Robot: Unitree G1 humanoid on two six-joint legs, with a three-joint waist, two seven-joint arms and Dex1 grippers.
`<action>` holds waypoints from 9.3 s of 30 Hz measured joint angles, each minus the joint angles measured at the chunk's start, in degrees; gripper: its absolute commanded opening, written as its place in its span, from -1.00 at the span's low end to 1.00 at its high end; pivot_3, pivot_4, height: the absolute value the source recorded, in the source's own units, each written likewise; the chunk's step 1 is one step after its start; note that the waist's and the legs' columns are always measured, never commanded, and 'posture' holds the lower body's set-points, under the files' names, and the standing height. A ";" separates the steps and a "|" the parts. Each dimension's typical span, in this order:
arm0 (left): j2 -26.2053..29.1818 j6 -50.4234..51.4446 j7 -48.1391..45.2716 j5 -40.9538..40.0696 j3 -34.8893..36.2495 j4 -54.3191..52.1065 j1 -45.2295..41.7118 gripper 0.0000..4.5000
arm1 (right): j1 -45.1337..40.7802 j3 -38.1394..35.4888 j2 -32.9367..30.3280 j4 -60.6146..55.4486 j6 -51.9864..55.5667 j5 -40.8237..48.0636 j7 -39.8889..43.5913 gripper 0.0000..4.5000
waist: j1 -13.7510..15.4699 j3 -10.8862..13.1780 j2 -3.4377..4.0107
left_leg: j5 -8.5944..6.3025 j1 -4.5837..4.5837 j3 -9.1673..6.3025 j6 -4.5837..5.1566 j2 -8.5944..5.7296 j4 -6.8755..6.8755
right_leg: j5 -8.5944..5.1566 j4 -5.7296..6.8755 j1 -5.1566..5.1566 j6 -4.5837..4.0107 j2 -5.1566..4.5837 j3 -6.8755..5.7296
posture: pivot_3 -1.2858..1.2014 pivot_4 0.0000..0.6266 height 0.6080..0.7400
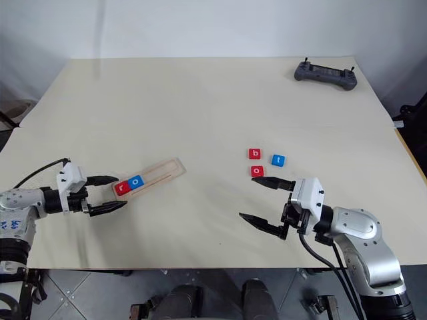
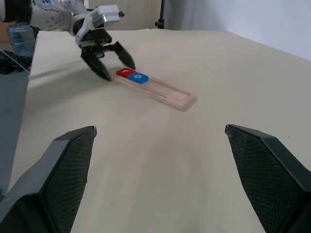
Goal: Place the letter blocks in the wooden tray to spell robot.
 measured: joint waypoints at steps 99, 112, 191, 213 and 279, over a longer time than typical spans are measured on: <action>-8.68 9.68 3.48 -13.25 3.34 -37.11 12.43 0.99 | 0.17 -12.89 -5.30 10.36 11.35 1.53 -10.37 1.00 | 0.07 0.07 -0.12 | 0.07 0.04 0.03 0.10 -0.07 0.07 | 0.03 -0.04 0.10 0.06 -0.05 0.11 | 0.03 -0.52 1.00; -10.35 10.62 5.49 -13.10 0.78 -38.52 11.95 0.99 | -16.69 -2.56 -7.98 16.13 25.38 -4.58 -14.34 1.00 | 0.21 0.08 -0.11 | 0.06 -0.11 0.02 0.08 -0.12 0.06 | 0.04 -0.11 0.01 0.07 -0.10 0.06 | 0.03 -0.52 1.00; -11.19 8.96 11.62 -11.65 -0.72 -40.90 15.08 1.00 | -38.54 4.99 30.61 25.26 48.73 -20.82 -57.28 0.82 | -2.99 0.07 -0.04 | 0.16 -0.31 0.18 -0.11 -0.07 -0.15 | 0.03 0.46 -0.77 0.01 -0.07 0.11 | 0.03 -0.52 1.00; -11.19 9.01 10.49 -11.65 -0.83 -40.68 13.92 1.00 | -34.18 4.82 26.97 20.94 46.42 -22.02 -53.20 -0.35 | -2.76 0.03 -0.06 | 0.17 -0.35 0.17 -0.12 -0.12 -0.15 | 0.03 0.44 -0.78 0.01 -0.09 0.11 | 0.03 -0.52 1.00; -13.37 4.29 0.00 -10.76 -6.28 -31.71 4.80 1.00 | 7.91 -21.47 -14.77 17.67 7.60 -9.02 15.60 0.98 | -1.10 0.03 -0.30 | 0.10 0.13 0.34 0.34 -0.25 -0.08 | 0.11 -0.09 0.09 0.18 0.00 0.11 | 0.03 -0.52 1.00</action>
